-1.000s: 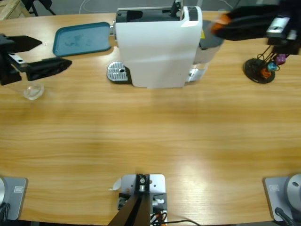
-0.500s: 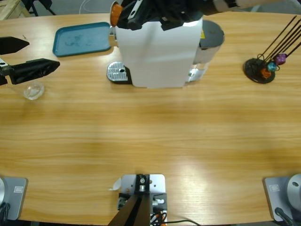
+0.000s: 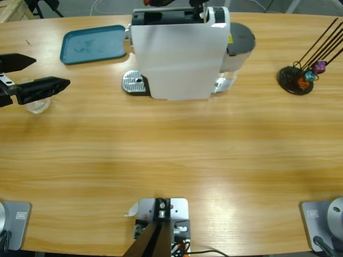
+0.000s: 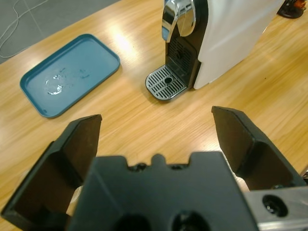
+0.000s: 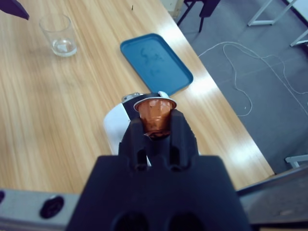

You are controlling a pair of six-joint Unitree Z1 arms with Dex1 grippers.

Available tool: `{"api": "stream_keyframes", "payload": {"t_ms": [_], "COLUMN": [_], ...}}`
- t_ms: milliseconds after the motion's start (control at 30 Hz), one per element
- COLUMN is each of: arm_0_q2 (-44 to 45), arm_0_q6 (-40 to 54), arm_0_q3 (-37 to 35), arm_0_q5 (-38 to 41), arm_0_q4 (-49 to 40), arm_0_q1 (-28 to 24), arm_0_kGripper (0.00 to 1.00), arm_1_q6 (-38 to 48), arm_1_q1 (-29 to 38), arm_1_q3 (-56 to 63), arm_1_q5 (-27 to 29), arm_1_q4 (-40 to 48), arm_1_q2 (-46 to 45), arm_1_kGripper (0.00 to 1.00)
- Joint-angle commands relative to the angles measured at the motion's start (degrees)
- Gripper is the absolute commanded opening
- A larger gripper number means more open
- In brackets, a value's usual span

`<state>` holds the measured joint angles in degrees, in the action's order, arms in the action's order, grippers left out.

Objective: Pour coffee

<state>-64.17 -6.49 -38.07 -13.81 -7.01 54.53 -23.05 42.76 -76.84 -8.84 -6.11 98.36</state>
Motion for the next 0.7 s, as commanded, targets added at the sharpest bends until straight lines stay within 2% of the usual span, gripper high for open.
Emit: {"api": "stream_keyframes", "payload": {"t_ms": [33, 167, 300, 433, 533, 700], "arm_0_q2": [0.3, 0.5, 1.0, 1.9, 2.4, 2.4], "arm_0_q6": [-0.9, -0.9, -1.1, -1.7, -1.8, -1.8], "arm_0_q3": [2.7, 2.8, 3.4, 3.7, 4.0, 4.2], "arm_0_q5": [-0.7, -0.7, -0.6, -0.5, -0.5, -0.6], "arm_0_q4": [1.6, 1.9, 1.9, 1.9, 1.8, 1.8], "arm_0_q1": [0.5, 0.5, 0.5, 0.5, 0.5, 0.5], "arm_0_kGripper": [1.0, 1.0, 1.0, 1.0, 1.0, 1.0], "arm_1_q6": [-0.8, -0.9, -0.6, 0.5, 1.7, 0.1], "arm_1_q1": [5.5, 8.0, 10.0, 11.6, 12.1, 11.3], "arm_1_q3": [-1.6, -1.6, -1.8, -1.9, -2.7, -4.8], "arm_1_q5": [5.1, 10.6, 11.9, 11.0, 7.5, 5.2], "arm_1_q4": [-3.9, -5.4, -6.8, -6.8, -6.3, -7.0], "arm_1_q2": [-0.3, -4.3, -6.4, -5.9, -3.5, -0.4], "arm_1_kGripper": [0.0, 0.0, 0.0, 0.0, 0.0, 0.0]}}
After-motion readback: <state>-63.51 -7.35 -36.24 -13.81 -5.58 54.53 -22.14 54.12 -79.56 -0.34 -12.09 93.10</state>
